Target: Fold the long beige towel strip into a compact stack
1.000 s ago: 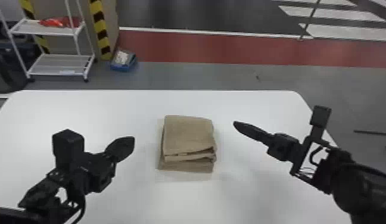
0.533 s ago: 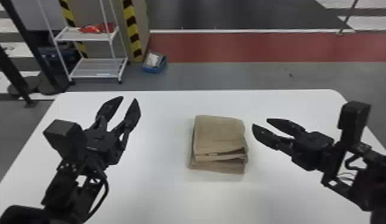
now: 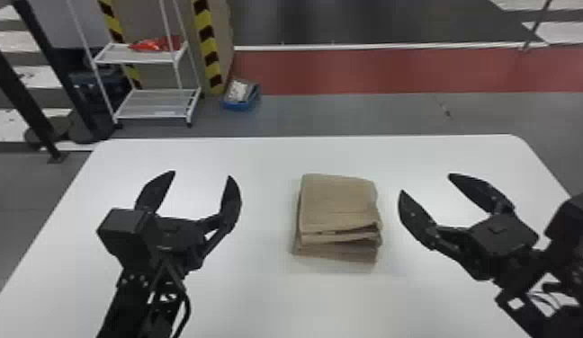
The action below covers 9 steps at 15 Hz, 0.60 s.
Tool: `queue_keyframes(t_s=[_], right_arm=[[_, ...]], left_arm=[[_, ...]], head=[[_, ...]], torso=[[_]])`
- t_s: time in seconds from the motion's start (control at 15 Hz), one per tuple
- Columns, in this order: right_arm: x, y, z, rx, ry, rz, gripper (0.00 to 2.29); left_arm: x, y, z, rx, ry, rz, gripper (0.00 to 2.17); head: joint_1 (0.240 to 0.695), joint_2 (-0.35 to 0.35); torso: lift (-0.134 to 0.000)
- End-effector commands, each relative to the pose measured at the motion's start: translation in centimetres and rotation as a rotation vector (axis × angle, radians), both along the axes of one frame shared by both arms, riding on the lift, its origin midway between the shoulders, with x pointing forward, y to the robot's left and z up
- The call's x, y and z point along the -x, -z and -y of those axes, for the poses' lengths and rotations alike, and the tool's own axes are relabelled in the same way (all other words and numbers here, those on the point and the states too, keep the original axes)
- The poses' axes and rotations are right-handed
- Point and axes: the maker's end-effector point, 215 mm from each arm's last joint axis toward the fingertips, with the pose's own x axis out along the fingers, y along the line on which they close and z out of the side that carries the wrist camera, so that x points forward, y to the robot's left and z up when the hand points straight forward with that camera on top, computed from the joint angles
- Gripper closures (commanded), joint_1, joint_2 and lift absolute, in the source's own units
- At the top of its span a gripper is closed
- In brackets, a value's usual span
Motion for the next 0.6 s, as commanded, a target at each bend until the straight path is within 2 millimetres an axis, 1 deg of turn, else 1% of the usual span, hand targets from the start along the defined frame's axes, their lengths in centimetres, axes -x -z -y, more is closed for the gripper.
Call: queue_keyframes(t_s=[0.0, 0.07, 0.13, 0.2, 0.33, 0.47, 0.53], right_arm=[[0.8, 0.0, 1.6, 0.01, 0.048, 0.034, 0.04], [1.2, 0.6, 2.4, 0.027, 0.079, 0.037, 0.04], [1.7, 1.0, 2.9, 0.008, 0.092, 0.043, 0.04], [2.4, 1.2, 3.1, -0.008, 0.1, 0.053, 0.04], [3.1, 1.6, 4.0, -0.026, 0.131, 0.055, 0.04], [3.8, 1.2, 4.8, -0.035, 0.146, 0.061, 0.04], [4.1, 0.9, 5.2, -0.042, 0.156, 0.063, 0.04]], left_arm=[[0.7, 1.3, -0.3, 0.006, -0.021, -0.029, 0.02], [1.0, 1.9, -0.7, 0.0, -0.047, -0.039, 0.02], [1.0, 2.5, -0.8, 0.0, -0.05, -0.048, 0.02], [1.1, 3.1, -0.9, 0.003, -0.052, -0.057, 0.02], [1.4, 2.9, -1.1, 0.019, -0.054, -0.045, 0.02], [1.5, 2.2, -1.3, 0.024, -0.052, -0.024, 0.02], [1.6, 2.2, -1.5, 0.031, -0.051, -0.025, 0.03]], head=[[0.695, 0.033], [0.695, 0.028], [0.695, 0.023], [0.695, 0.018], [0.695, 0.007], [0.695, 0.0], [0.695, -0.003]], torso=[[-0.116], [-0.116], [-0.116], [-0.116], [-0.116], [-0.116], [-0.116]])
